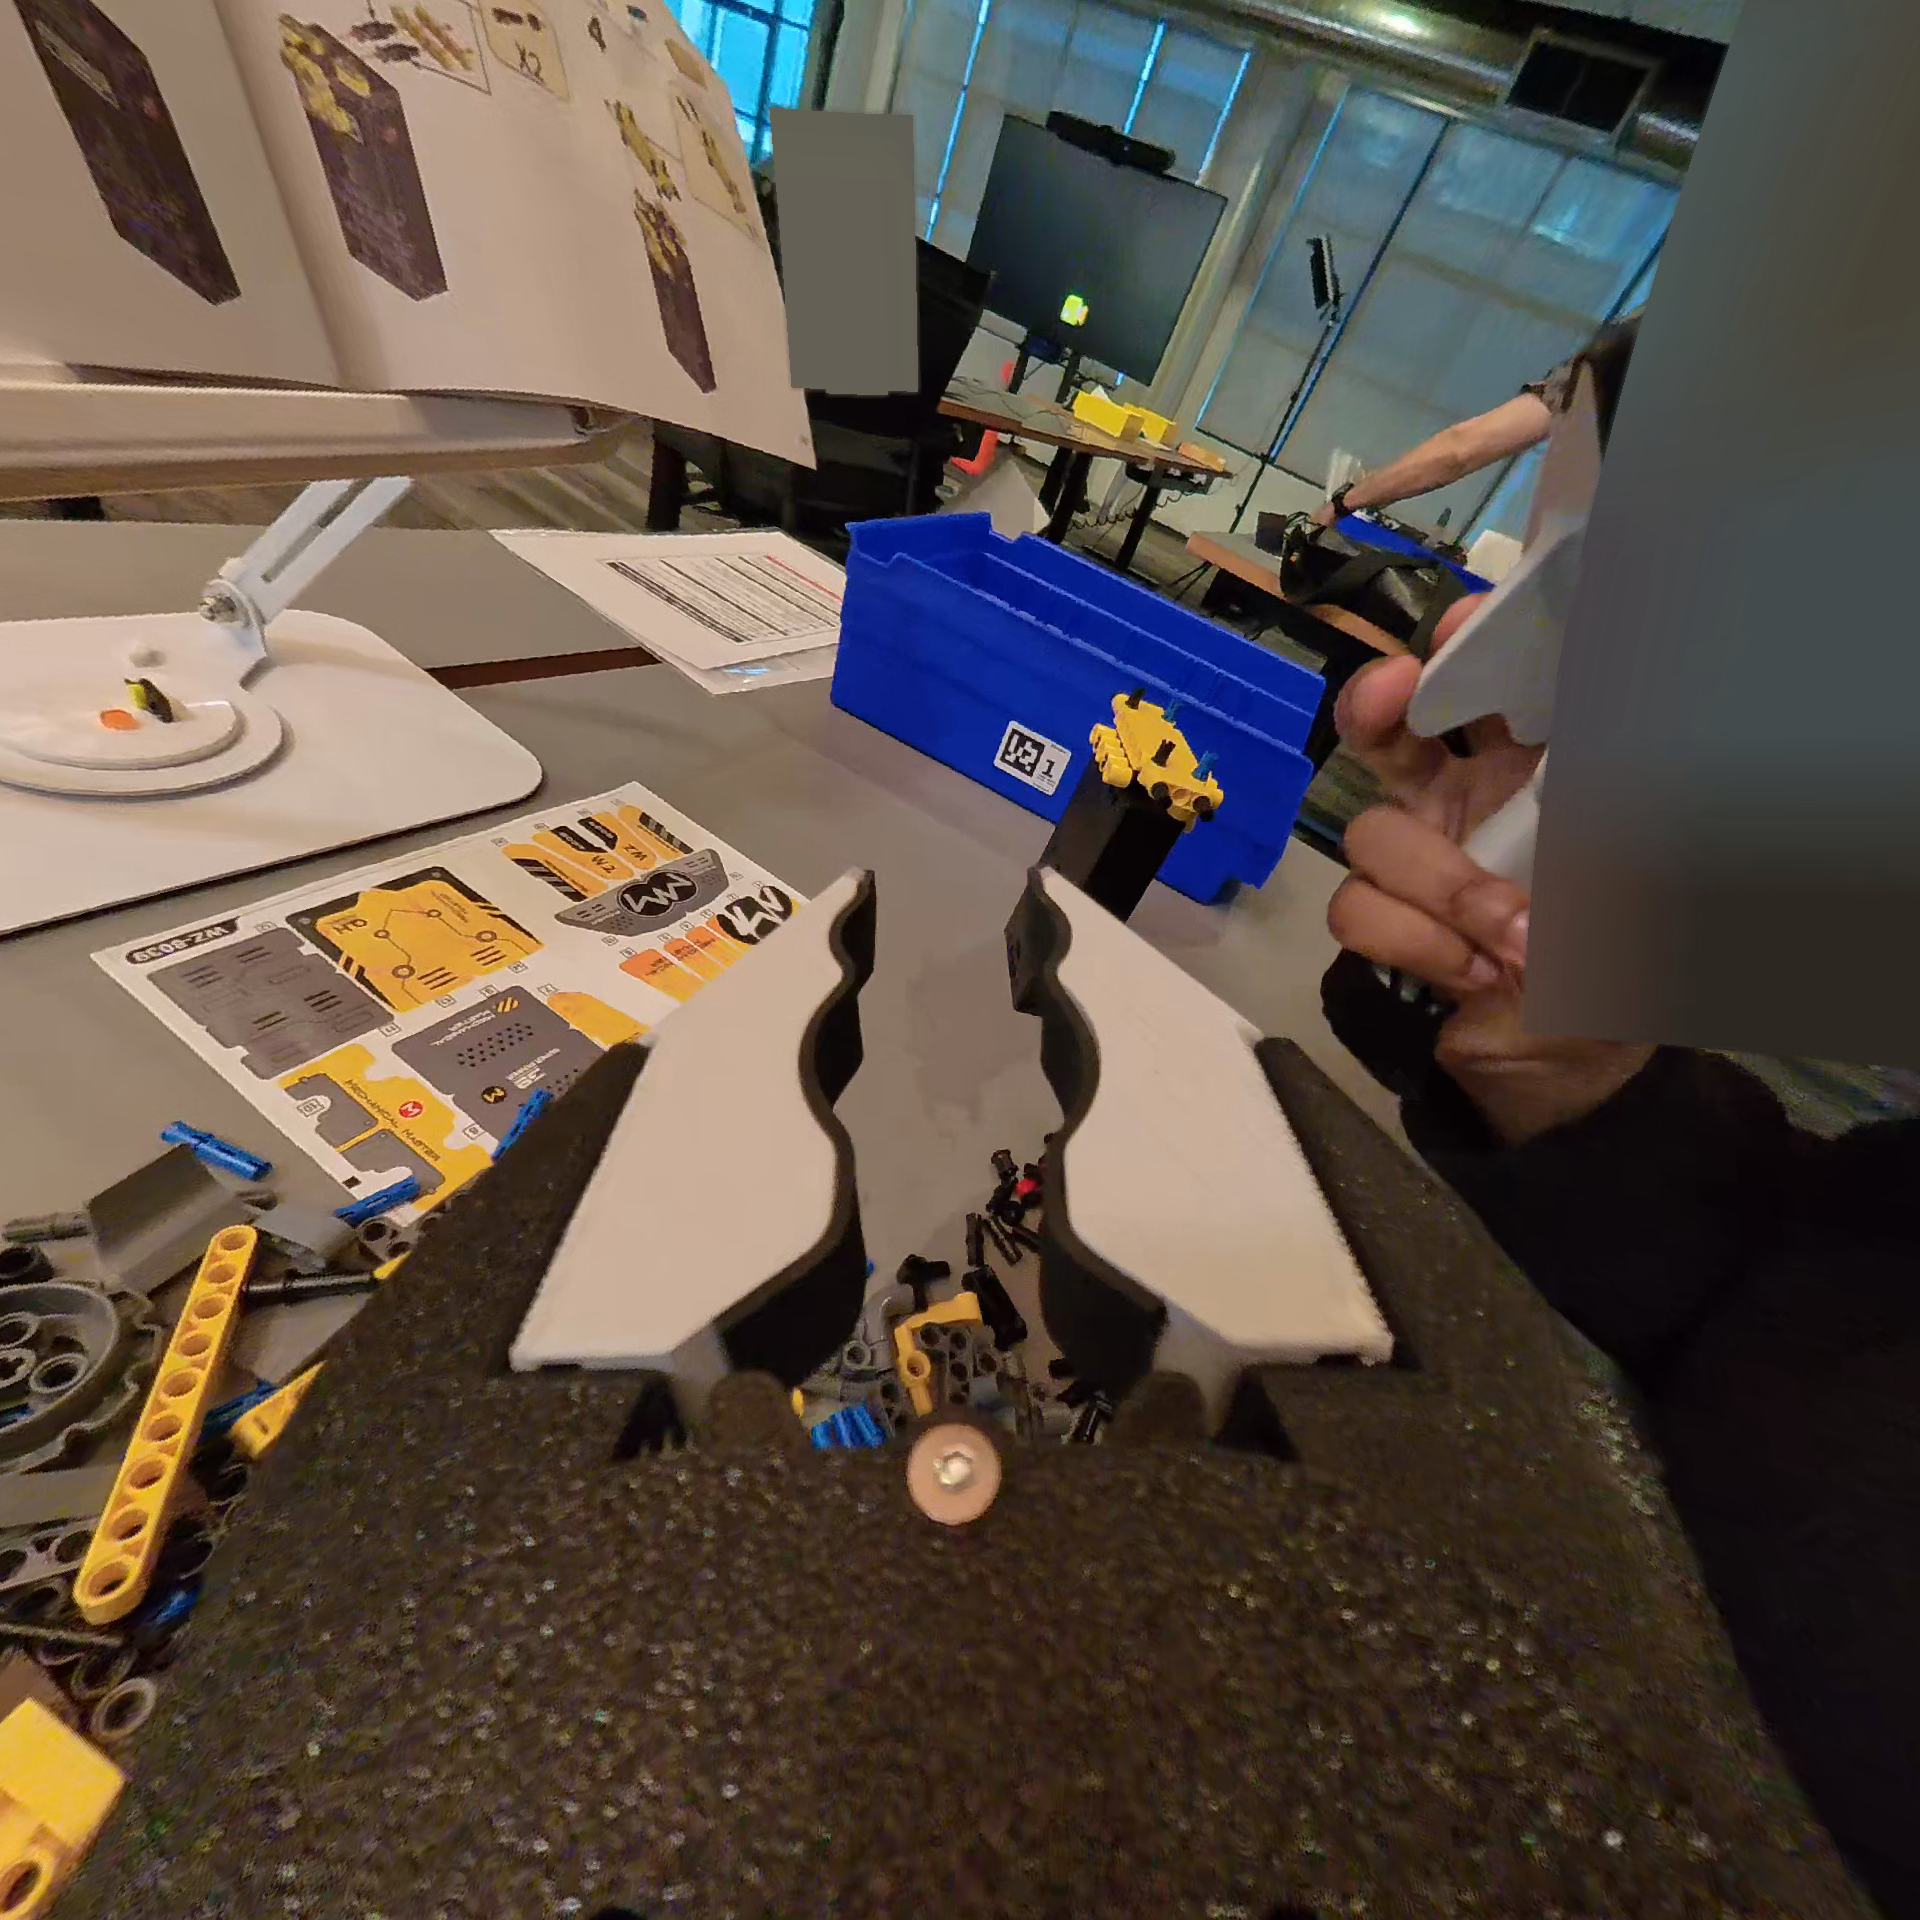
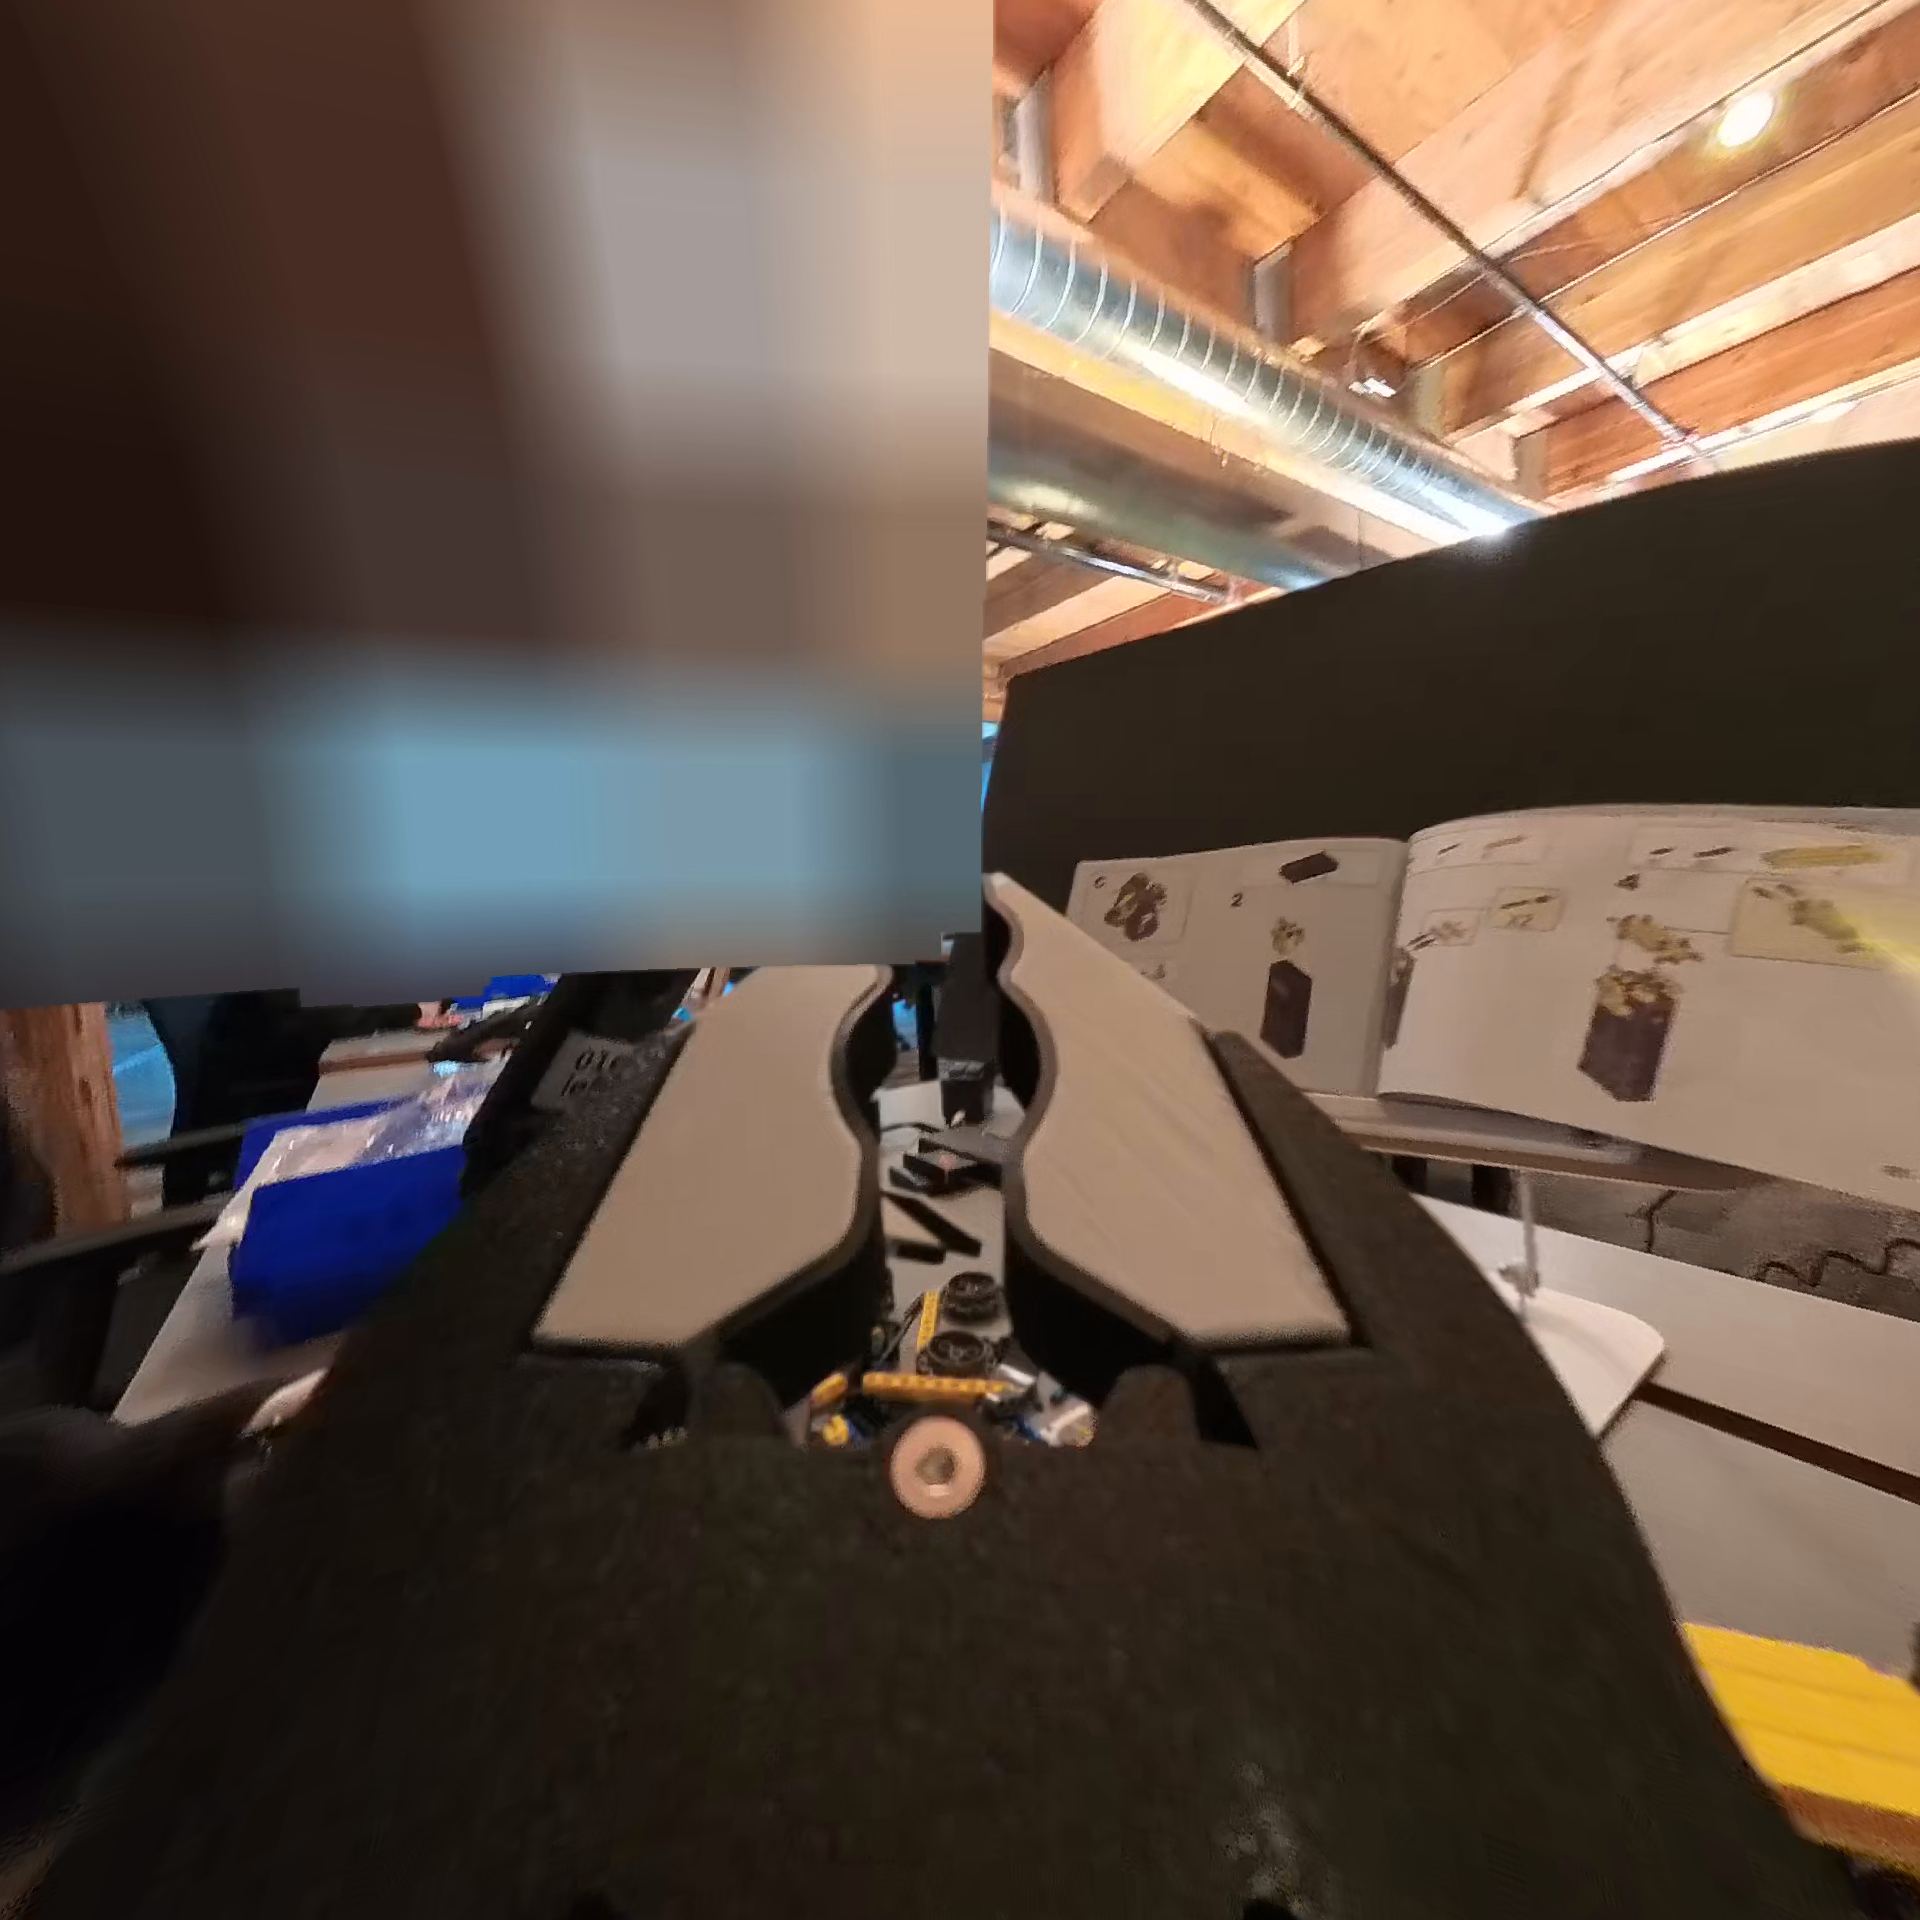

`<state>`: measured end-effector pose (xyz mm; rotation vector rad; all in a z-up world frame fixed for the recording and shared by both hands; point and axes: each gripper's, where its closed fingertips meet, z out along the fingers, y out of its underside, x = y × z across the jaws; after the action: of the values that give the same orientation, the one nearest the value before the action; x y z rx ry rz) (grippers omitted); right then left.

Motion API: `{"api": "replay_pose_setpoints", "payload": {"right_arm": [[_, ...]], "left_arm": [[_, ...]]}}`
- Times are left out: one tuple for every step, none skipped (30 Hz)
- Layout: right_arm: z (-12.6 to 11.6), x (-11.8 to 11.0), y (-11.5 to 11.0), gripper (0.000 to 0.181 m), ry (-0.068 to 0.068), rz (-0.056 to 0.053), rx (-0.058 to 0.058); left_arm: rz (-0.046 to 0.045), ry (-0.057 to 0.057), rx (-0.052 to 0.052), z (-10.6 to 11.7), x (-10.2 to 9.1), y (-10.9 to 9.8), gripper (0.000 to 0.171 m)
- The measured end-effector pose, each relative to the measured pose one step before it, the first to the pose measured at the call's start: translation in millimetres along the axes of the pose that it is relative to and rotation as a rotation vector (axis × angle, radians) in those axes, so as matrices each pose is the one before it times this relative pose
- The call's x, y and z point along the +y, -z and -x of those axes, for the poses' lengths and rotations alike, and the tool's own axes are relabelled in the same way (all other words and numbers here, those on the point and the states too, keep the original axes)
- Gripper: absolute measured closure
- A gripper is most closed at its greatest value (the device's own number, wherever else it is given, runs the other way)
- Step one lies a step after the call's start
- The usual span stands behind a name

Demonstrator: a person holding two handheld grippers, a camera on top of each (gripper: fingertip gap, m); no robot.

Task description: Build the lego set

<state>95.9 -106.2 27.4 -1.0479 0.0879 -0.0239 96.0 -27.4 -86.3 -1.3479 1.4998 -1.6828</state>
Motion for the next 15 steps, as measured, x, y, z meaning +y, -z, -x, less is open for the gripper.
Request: {"api": "replay_pose_setpoints", "payload": {"right_arm": [[-5.04,-5.49,2.56,0.171,-0.0042,-0.0141,0.0149],[-5.49,-5.79,2.91,0.171,0.0021,-0.0127,0.0161],[-6.68,-6.48,3.67,0.17,0.0103,-0.0135,0.0222],[-8.4,-7.4,4.21,0.171,0.0153,-0.0148,0.0296],[-9.33,-8.74,4.85,0.169,0.0173,-0.0184,0.033],[-10.02,-10.81,6.05,0.17,0.021,-0.0314,0.0358],[-11.52,-12.35,7.16,0.17,0.0243,-0.0455,0.0456],[-12.76,-10.79,7.27,0.17,0.024,-0.0425,0.0491],[-12.86,-7.71,6.32,0.17,0.017,-0.0276,0.0446],[-12.24,-3.68,5.0,0.17,0.007,-0.0097,0.0374],[-11.19,0.43,3.93,0.169,0.0002,0.009,0.0298],[-10.3,4.49,2.87,0.169,0.002,0.0278,0.0246],[-9.97,7.67,1.79,0.169,0.0108,0.0457,0.0241],[-9.25,8.92,1.07,0.168,0.0192,0.0556,0.0238],[-7.78,9.29,0.49,0.162,0.0223,0.0579,0.0172]], "left_arm": [[0.00479,-0.0057,0.0024,-1.21,1.59,-1.21,0.143],[0.00353,-0.0072,0.0018,-1.36,1.33,-1.11,0.143],[0.00264,-0.0084,0.0029,-1.85,1.22,-1.25,0.143],[0.00153,-0.0085,0.0046,-2.26,1.21,-1.35,0.143],[0.0015,-0.007,0.005,-2.47,1.18,-1.49,0.143],[0.00212,-0.0041,0.0061,-2.68,1.4,-1.66,0.143],[0.00105,-0.0032,0.0107,-3.53,1.09,-1.55,0.143],[-0.00505,-0.0028,0.0135,-4.02,0.32,-1.37,0.143],[-0.00581,-0.0013,0.0125,-3.82,0.29,-1.28,0.143],[-0.00152,0.0005,0.0098,-3.06,0.81,-1.31,0.143],[0.00323,0.0021,0.0059,-2.13,1.4,-1.42,0.143],[0.00525,0.0013,0.0046,-1.57,1.78,-1.38,0.143],[0.00378,-0.0017,0.0026,-1.02,1.78,-1.29,0.143],[0.00123,-0.0035,-0.0027,0.04,1.4,-1.02,0.143],[0.00076,-0.0034,-0.0046,0.58,1.36,-0.91,0.143]]}}
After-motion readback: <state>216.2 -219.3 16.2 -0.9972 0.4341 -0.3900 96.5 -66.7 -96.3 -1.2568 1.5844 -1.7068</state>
